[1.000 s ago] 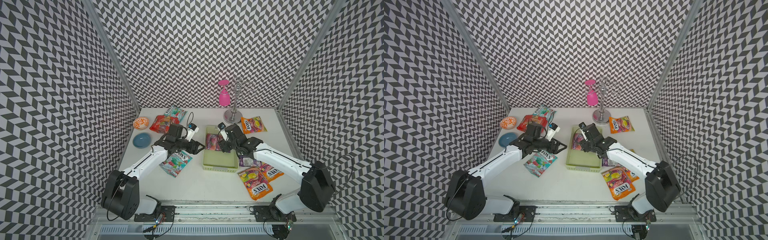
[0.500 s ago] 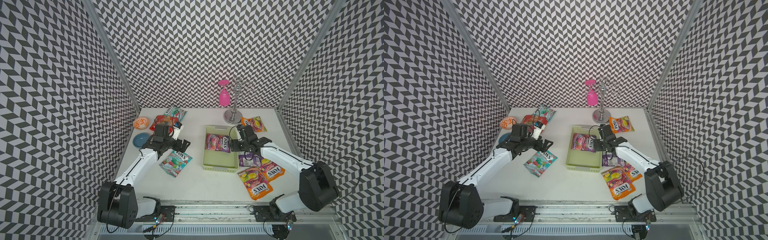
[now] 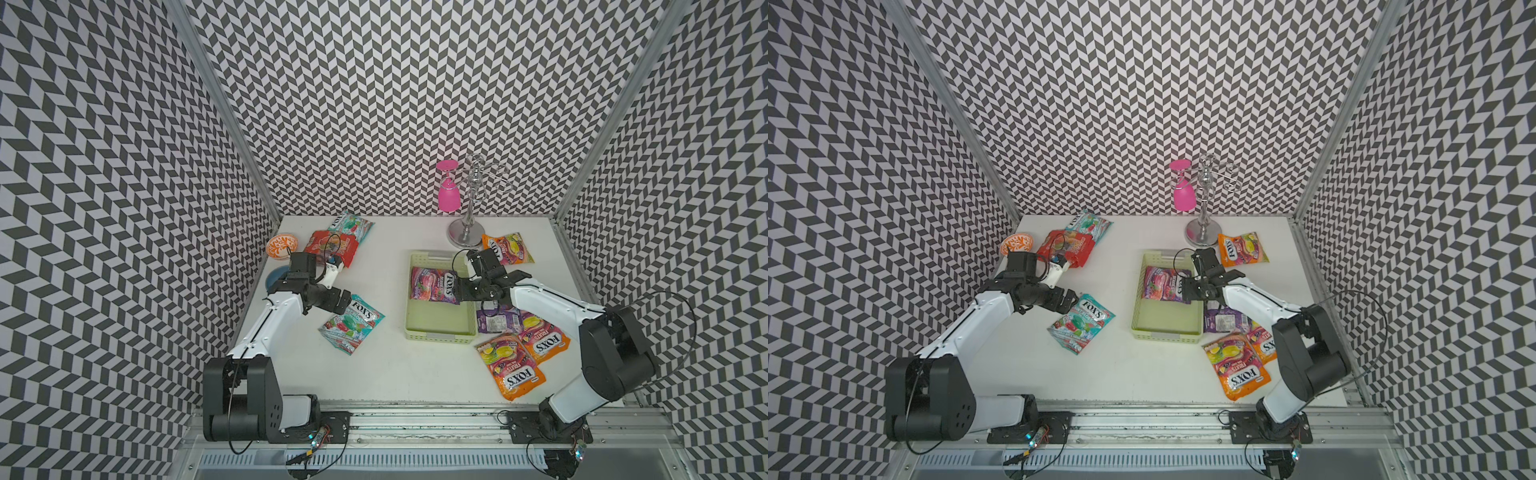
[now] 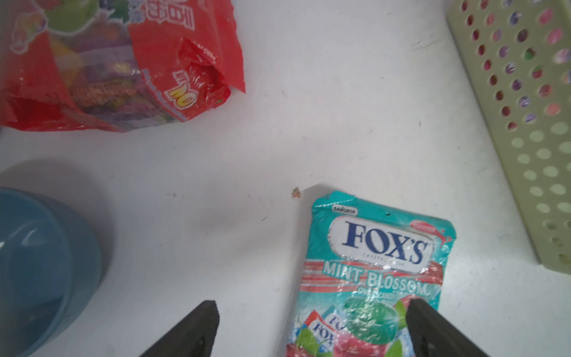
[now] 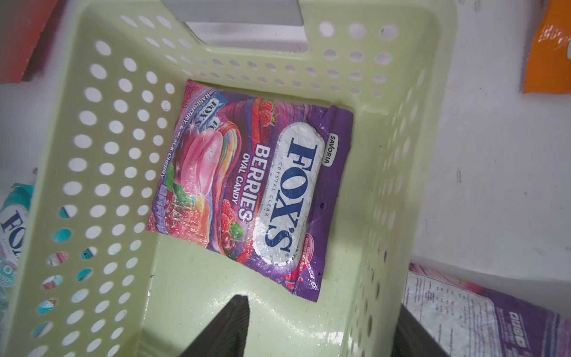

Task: Put the candies in the basket
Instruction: Adjust the candy in the basket.

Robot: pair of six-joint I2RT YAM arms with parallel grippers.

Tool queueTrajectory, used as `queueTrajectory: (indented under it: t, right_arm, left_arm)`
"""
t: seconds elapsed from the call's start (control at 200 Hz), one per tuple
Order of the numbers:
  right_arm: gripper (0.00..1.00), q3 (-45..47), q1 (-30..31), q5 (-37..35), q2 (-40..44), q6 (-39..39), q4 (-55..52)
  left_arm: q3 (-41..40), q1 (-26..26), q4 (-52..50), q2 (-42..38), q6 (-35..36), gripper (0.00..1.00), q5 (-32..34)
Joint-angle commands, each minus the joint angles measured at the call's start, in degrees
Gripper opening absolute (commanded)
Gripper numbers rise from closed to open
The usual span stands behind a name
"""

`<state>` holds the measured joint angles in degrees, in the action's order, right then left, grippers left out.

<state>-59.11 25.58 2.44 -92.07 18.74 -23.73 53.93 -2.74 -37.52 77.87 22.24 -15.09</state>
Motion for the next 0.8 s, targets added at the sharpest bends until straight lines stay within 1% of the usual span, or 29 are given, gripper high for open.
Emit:
queueTrajectory:
  t: [0.0, 0.135, 0.21, 0.365, 0.551, 0.726, 0.791]
  right_arm:
    - [0.69, -1.61, -0.39, -0.51, -0.30, -1.34, 2.39]
    - [0.69, -1.49, -0.93, -1.15, 1.44, -1.75, 1.85]
    - [0.69, -1.10, -1.24, -1.41, 2.93, -1.94, 1.60]
    - [0.69, 0.78, -1.68, -1.09, 6.16, -1.91, 1.03]
    - [0.70, 2.80, -1.99, -1.25, 9.61, -2.18, -0.30]
    - [0.70, 5.03, -3.07, -1.52, 14.36, -2.73, -0.77]
    - [0.70, 5.83, -4.04, -2.06, 16.19, -2.80, -1.01]
  left_arm:
    - [3.01, -4.22, -6.63, 1.11, 8.81, 0.99, -4.43]
    - [3.44, -7.13, -9.90, 4.30, 13.89, 0.96, -8.58]
    - [2.25, -7.42, -10.01, 6.00, 16.55, 0.95, -10.04]
    - [0.57, -7.54, -9.10, 9.40, 19.68, 0.93, -12.27]
    - [0.72, -7.45, -6.29, 14.11, 20.31, 0.91, -13.73]
    - [1.14, -7.00, -5.94, 18.62, 20.42, 0.84, -15.14]
    - [0.93, -6.84, -5.83, 19.40, 20.04, 0.80, -15.78]
